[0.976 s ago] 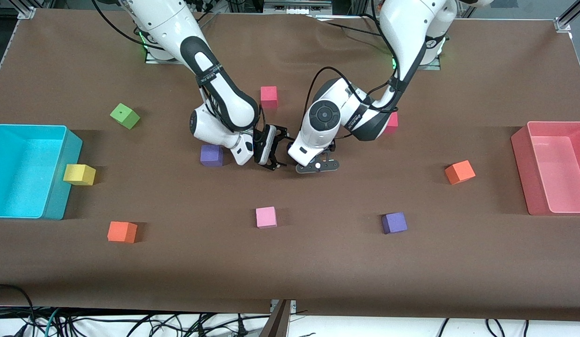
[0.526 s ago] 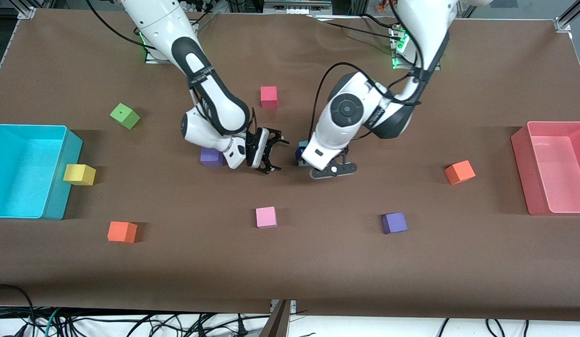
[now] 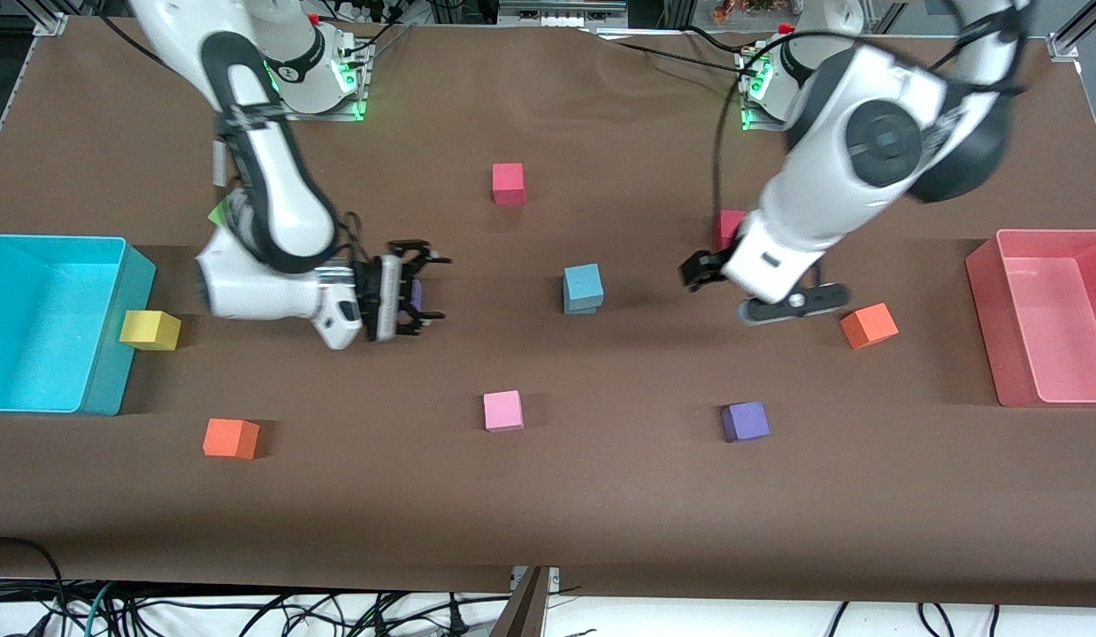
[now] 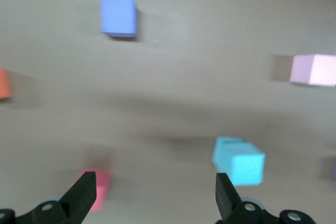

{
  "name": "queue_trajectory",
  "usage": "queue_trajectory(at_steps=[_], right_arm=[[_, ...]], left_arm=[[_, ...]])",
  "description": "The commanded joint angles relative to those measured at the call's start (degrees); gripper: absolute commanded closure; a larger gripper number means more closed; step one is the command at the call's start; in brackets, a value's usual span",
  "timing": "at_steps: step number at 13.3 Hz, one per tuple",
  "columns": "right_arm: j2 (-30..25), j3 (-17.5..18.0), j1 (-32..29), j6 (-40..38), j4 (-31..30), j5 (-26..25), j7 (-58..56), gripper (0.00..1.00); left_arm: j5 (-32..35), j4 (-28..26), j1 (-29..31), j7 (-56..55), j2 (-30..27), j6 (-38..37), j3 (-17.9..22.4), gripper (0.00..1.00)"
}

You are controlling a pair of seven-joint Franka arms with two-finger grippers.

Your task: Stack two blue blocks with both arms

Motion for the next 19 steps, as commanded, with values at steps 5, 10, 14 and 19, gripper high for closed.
queue_trajectory(at_steps=[5,10,14,19], right_arm=[[0.0,-14.2,0.3,-21.6,19.4,-27.7,30.7,0.00],[-0.4,-14.0,2.4,-22.4,22.2,-41.2,58.0,0.00],[-6.3,-1.4,-4.2,-17.6,20.5,-55.1,84.8,0.00],[-21.2,13.7,-24.6,-7.4,9.1,-59.5,87.5,0.00]], left_arm=[[0.3,-3.7,5.2,25.7,-8.6,-7.4,10.0,0.00],[5.3,-5.0,5.8,28.6,-9.4,-8.0,10.7,0.00],[5.3,-5.0,5.8,29.0,-9.4,-8.0,10.7,0.00],[5.3,-4.8,4.8,28.5,-9.9,-8.0,10.6,0.00]])
